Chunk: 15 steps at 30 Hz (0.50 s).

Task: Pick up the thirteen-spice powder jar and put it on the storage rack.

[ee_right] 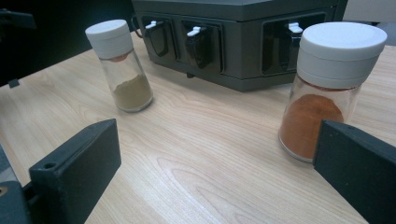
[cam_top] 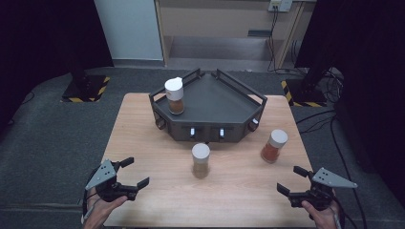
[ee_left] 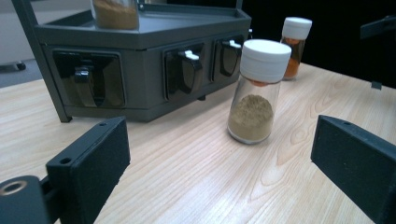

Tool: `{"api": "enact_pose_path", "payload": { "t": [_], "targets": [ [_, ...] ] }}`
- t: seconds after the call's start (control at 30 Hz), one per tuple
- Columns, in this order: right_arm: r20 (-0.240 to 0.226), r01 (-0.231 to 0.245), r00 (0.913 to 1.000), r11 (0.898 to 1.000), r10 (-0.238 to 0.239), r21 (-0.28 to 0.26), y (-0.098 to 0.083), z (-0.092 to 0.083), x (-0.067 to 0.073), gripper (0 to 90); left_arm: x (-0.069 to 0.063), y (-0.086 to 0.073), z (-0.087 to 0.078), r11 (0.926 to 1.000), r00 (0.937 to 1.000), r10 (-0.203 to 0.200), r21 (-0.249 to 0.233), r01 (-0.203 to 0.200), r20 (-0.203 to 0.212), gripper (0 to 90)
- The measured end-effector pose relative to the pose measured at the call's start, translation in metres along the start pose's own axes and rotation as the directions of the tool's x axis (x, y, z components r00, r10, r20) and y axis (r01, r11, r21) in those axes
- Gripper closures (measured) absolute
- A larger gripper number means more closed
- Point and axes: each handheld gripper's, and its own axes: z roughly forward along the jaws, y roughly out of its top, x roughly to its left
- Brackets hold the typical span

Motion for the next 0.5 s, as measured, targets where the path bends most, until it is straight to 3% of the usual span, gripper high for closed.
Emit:
{"api": "enact_pose_path", "payload": {
  "t": [0.5],
  "targets": [
    [0.001, 0.003, 1.0, 1.0, -0.003, -0.001, 0.0001, 0.0009, 0.0004, 1.6, 0.005, -0.0085, -0.0086, 0.9983, 0.9988, -0.02, -0.056, 0.017, -0.045, 0.0]
  ]
}}
